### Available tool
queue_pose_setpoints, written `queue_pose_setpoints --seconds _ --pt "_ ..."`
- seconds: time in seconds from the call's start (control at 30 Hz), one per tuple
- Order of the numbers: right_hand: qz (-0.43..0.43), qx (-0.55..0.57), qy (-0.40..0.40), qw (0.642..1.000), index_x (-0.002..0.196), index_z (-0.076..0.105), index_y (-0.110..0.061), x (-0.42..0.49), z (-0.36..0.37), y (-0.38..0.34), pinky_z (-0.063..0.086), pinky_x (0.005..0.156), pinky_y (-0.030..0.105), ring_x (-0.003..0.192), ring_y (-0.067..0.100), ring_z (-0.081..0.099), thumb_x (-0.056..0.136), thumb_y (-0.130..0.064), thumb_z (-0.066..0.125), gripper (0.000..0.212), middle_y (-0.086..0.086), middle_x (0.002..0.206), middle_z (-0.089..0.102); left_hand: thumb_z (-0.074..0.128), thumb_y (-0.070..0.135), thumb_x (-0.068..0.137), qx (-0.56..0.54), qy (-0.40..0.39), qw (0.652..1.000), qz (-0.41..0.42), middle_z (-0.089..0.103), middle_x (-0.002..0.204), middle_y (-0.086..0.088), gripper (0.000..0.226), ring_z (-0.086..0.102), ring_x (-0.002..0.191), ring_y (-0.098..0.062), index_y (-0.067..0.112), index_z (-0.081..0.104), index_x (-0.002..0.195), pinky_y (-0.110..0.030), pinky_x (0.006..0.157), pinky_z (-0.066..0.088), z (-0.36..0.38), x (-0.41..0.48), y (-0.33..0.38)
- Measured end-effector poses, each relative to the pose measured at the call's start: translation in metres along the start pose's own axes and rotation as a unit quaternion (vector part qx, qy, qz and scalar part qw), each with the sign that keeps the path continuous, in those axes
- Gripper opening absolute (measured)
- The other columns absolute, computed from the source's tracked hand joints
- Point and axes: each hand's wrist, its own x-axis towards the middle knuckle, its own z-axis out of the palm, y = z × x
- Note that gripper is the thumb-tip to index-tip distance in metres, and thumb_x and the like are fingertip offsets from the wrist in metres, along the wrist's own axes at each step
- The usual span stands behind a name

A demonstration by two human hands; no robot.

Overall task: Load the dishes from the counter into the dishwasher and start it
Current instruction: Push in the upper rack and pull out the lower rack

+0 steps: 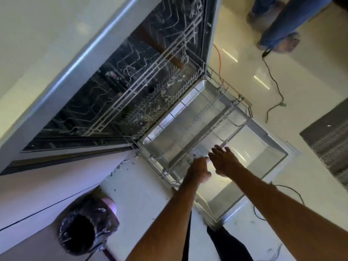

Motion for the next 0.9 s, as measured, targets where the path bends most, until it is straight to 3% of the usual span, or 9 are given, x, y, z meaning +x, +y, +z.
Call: queue_pose_setpoints --seconds 0.1,0.23,0.33,0.43,0.5,0.6,0.73,0.9 --pt "0.021 0.024 -0.013 0.999 0.135 0.051 -0.014 -0.036 0.032 0.009 0.034 0.109 0.038 0.145 0.025 0.033 0.095 -0.021 0.048 0.041 0.007 0.14 0.051 0.056 0.006 0.075 0.015 -0.056 0.998 0.01 0.061 0.13 -0.018 0.064 0.055 0.127 -0.031 0.007 0.051 0.139 -0.034 0.103 0.047 0.024 -0.044 0.038" --pt "0.039 0.042 -0.05 0.997 0.128 0.059 -0.016 -0.079 0.06 0.018 0.043 0.099 0.036 0.13 0.026 0.05 0.097 -0.024 0.05 0.033 0.004 0.128 0.06 0.059 0.007 0.086 0.034 -0.082 0.996 0.028 0.058 0.131 -0.018 0.051 0.055 0.125 -0.031 0.006 0.05 0.137 -0.037 0.1 0.05 0.062 -0.077 0.07" --pt "0.054 0.063 0.022 0.996 0.112 0.068 -0.016 -0.1 0.079 0.023 0.051 0.087 0.041 0.12 0.029 0.058 0.084 -0.026 0.071 0.03 0.009 0.116 0.065 0.06 0.005 0.086 0.043 -0.084 0.995 0.032 0.062 0.125 -0.018 0.046 0.06 0.119 -0.033 0.005 0.053 0.132 -0.039 0.096 0.054 0.086 -0.091 0.084" --pt "0.05 0.083 -0.039 0.995 0.142 0.049 -0.022 -0.112 0.092 0.025 0.035 0.11 0.041 0.15 0.023 0.024 0.093 -0.019 0.06 0.051 0.005 0.151 0.041 0.064 0.009 0.089 0.057 -0.059 0.996 0.035 0.063 0.124 -0.018 0.046 0.061 0.118 -0.033 0.004 0.053 0.133 -0.038 0.097 0.052 0.094 -0.096 0.092" --pt "0.053 0.079 -0.034 0.995 0.149 0.04 -0.023 -0.113 0.092 0.025 0.03 0.114 0.04 0.153 0.021 0.014 0.094 -0.019 0.058 0.057 0.005 0.159 0.03 0.062 0.012 0.092 0.076 -0.063 0.995 0.032 0.061 0.129 -0.018 0.049 0.058 0.122 -0.032 0.003 0.048 0.139 -0.036 0.098 0.049 0.09 -0.099 0.095" --pt "0.06 0.102 -0.026 0.993 0.149 0.039 -0.018 -0.116 0.092 0.021 0.031 0.114 0.041 0.153 0.023 0.016 0.093 -0.021 0.063 0.061 0.008 0.158 0.031 0.061 0.01 0.091 0.101 -0.068 0.992 0.033 0.062 0.129 -0.016 0.051 0.061 0.118 -0.031 0.006 0.048 0.14 -0.037 0.096 0.053 0.083 -0.104 0.098" --pt "0.076 0.182 -0.003 0.98 0.143 0.045 -0.013 -0.136 0.076 0.012 0.041 0.108 0.041 0.143 0.025 0.034 0.089 -0.016 0.066 0.058 0.011 0.149 0.041 0.061 0.013 0.091 0.147 -0.058 0.986 0.052 0.064 0.125 -0.012 0.049 0.062 0.115 -0.03 0.008 0.049 0.138 -0.044 0.098 0.051 0.069 -0.129 0.103" --pt "0.085 0.302 0.058 0.948 0.141 0.049 -0.016 -0.185 0.005 0.0 0.046 0.105 0.042 0.134 0.028 0.048 0.084 -0.013 0.07 0.06 0.008 0.142 0.048 0.065 0.008 0.088 0.132 0.047 0.984 0.106 0.056 0.137 -0.008 0.055 0.056 0.125 -0.027 0.012 0.049 0.141 -0.041 0.103 0.049 0.008 -0.194 0.118"
